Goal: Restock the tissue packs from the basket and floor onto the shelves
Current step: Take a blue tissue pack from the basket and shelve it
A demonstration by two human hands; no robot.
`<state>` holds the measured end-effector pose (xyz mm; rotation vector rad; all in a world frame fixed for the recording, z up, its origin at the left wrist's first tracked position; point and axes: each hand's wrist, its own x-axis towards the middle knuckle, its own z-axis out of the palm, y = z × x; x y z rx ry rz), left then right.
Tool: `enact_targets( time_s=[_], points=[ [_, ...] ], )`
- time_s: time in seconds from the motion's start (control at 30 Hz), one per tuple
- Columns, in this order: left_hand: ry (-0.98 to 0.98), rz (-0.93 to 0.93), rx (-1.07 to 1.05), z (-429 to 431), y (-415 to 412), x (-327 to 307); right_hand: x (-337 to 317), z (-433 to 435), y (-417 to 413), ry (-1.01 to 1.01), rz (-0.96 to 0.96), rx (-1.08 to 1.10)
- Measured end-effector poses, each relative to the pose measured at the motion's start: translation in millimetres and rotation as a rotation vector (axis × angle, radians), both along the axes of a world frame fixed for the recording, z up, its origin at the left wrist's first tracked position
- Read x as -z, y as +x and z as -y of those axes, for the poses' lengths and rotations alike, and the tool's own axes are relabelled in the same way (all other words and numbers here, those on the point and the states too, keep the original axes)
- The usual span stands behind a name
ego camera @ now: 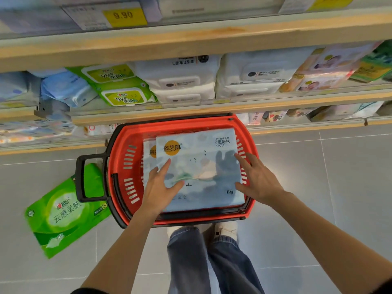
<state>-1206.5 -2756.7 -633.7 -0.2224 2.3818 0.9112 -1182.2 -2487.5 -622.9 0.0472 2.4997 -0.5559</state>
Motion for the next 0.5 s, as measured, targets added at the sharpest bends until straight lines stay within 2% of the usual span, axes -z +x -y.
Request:
enact_targets(
  time_s=[0.2, 0.4, 0.5],
  points=[
    [-0.085, -0.015, -0.069, 14.9, -6.6, 39.4, 42.8, 3.5, -11.7, -0.239, -0.030, 0.132],
    [0.081, 0.020, -0.039, 29.8, -1.6, 74.2, 84.5, 8.3, -1.6, -0.390, 0.056, 0.246],
    [0.192, 0.036, -0.078, 28.1, 0.2, 84.7, 91.9, 10.5, 0.2, -0.442, 0.022, 0.268]
  ],
)
